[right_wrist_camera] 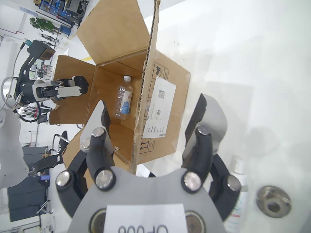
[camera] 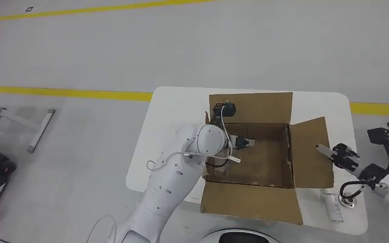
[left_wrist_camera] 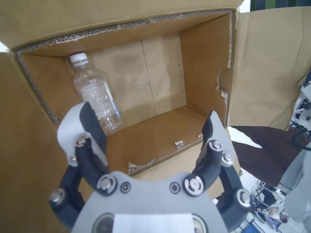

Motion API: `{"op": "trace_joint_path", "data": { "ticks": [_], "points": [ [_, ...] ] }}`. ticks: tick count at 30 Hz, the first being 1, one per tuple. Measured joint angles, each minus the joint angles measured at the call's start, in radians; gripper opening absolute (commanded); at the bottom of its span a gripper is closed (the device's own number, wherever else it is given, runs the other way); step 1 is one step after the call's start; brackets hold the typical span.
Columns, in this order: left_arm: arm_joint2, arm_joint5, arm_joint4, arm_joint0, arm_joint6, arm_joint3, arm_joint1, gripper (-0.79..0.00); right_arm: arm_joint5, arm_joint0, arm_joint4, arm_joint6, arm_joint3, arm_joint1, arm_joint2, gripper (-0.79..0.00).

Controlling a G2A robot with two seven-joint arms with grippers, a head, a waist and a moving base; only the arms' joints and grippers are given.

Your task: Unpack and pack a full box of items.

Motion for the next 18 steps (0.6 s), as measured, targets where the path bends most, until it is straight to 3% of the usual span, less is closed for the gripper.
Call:
{"op": "trace_joint_path", "data": {
  "ticks": [4,6,9,14,16,17,18],
  "points": [
    [-0.03,-0.012,0.039,0.017,0.012,-0.083,0.011,0.0,-0.046,-0.056,-0.066,-0.052,-0.049,-0.001,0.081,0.0],
    [-0.049,-0.016,0.079,0.031,0.008,-0.132,0.02,0.0,-0.058,-0.09,-0.124,-0.071,-0.088,-0.002,0.123,-0.175],
    [-0.078,-0.015,0.161,0.052,-0.022,-0.199,0.034,0.0,-0.071,-0.141,-0.244,-0.096,-0.148,-0.004,0.171,-0.36],
    [-0.145,0.001,0.268,0.097,-0.077,-0.304,0.055,0.0,-0.098,-0.241,-0.437,-0.107,-0.207,-0.01,0.199,-0.48],
    [-0.173,0.007,0.289,0.117,-0.089,-0.337,0.061,0.0,-0.105,-0.274,-0.473,-0.112,-0.211,-0.014,0.202,-0.631],
    [-0.19,0.009,0.302,0.131,-0.094,-0.354,0.065,0.0,-0.11,-0.295,-0.493,-0.111,-0.212,-0.016,0.204,-0.767],
    [-0.203,0.01,0.311,0.142,-0.097,-0.365,0.068,0.0,-0.114,-0.309,-0.506,-0.109,-0.212,-0.018,0.207,-0.785]
  ]
}}
